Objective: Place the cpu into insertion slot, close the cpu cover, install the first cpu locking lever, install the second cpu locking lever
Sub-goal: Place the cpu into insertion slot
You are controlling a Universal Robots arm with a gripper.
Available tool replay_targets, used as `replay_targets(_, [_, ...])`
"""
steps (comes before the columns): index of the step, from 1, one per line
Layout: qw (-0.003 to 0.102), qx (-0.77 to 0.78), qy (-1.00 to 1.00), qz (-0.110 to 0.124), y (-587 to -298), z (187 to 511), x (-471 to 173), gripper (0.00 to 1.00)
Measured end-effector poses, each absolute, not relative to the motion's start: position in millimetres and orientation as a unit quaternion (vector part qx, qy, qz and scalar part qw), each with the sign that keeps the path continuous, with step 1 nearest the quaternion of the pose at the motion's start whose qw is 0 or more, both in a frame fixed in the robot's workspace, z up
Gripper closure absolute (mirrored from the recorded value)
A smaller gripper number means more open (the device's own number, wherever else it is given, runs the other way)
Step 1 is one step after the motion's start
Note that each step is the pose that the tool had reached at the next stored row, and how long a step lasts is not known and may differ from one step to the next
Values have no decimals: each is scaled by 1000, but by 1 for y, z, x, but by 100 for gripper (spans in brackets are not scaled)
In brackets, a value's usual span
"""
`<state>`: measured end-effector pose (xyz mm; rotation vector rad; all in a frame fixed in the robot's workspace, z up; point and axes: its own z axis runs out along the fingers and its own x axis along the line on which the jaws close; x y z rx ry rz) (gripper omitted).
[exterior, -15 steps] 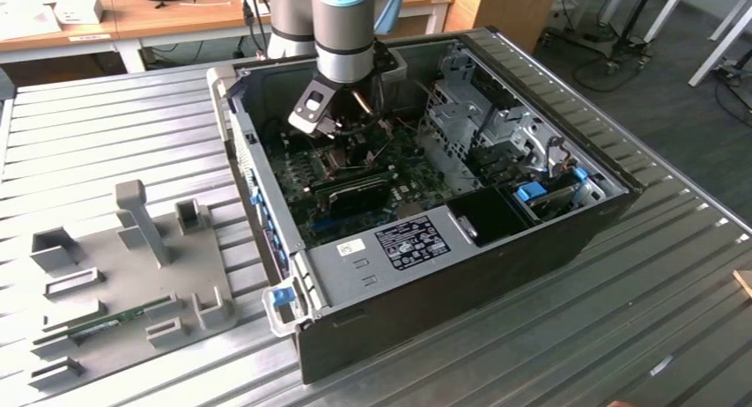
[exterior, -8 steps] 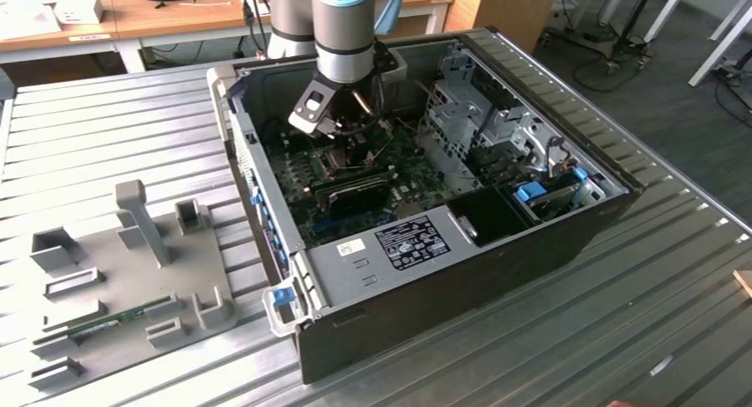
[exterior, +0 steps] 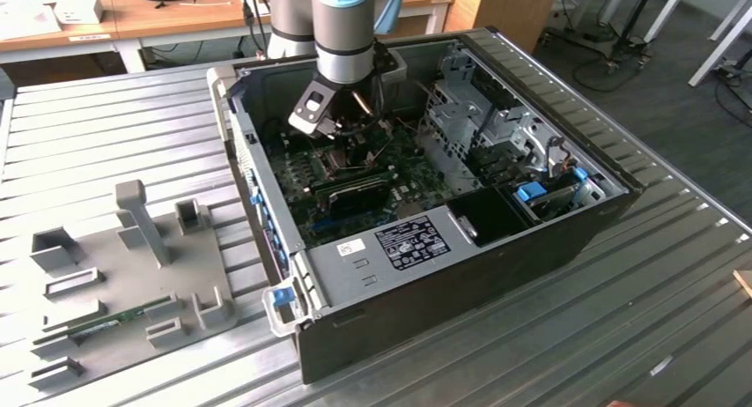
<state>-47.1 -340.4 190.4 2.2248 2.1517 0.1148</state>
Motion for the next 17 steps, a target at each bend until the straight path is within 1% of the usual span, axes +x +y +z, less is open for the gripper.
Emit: replay_targets(17, [22, 718, 694, 37, -340, 189, -47, 46])
